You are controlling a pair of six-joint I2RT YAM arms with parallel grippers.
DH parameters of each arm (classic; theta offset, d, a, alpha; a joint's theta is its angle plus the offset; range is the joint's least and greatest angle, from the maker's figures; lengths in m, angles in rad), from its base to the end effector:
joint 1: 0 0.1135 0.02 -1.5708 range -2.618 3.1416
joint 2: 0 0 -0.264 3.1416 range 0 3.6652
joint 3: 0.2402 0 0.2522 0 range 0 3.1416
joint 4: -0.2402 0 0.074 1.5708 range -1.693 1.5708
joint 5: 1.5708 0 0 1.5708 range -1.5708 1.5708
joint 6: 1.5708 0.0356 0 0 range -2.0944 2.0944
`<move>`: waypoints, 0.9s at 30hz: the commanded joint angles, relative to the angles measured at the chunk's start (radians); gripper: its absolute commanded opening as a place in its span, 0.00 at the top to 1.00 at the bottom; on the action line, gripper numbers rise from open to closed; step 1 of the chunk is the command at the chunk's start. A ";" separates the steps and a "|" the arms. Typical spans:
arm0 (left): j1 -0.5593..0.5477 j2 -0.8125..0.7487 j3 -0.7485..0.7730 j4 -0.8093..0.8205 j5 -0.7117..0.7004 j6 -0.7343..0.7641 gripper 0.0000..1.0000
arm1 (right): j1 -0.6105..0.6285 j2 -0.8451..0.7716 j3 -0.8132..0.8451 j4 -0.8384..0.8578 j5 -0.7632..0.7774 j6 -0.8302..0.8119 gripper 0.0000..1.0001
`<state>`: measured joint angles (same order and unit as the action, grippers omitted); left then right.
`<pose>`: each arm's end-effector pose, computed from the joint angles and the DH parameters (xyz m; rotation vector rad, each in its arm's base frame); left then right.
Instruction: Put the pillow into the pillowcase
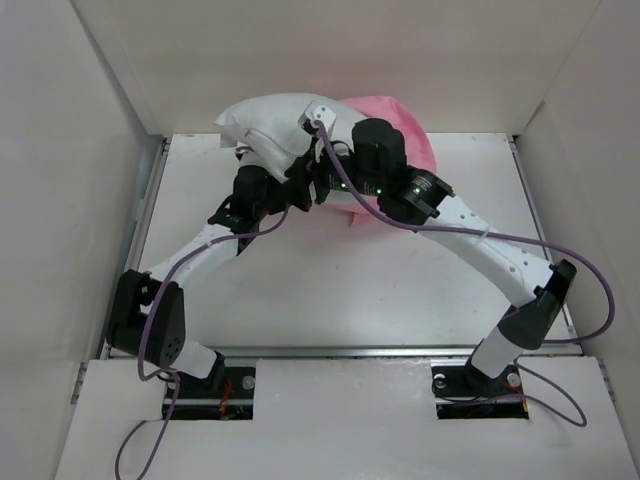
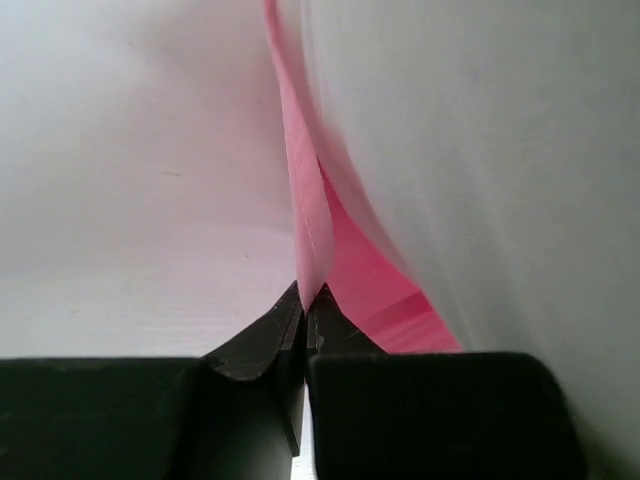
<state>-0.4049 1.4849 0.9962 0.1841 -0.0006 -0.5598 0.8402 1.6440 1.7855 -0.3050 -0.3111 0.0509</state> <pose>0.3184 -0.1364 0.2816 -0.1497 1.9235 -0.6563 0.2453 0.2901 0.4532 -0.9139 1.5708 0.9137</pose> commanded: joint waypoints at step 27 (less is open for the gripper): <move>0.136 -0.104 -0.036 0.083 -0.056 0.123 1.00 | -0.587 0.247 0.486 -0.252 0.080 -0.009 0.01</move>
<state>-0.2802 1.3937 0.9100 0.2485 -0.0181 -0.5022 0.2890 1.7702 2.2288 -0.4473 -0.0490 0.0944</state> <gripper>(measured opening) 0.006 0.993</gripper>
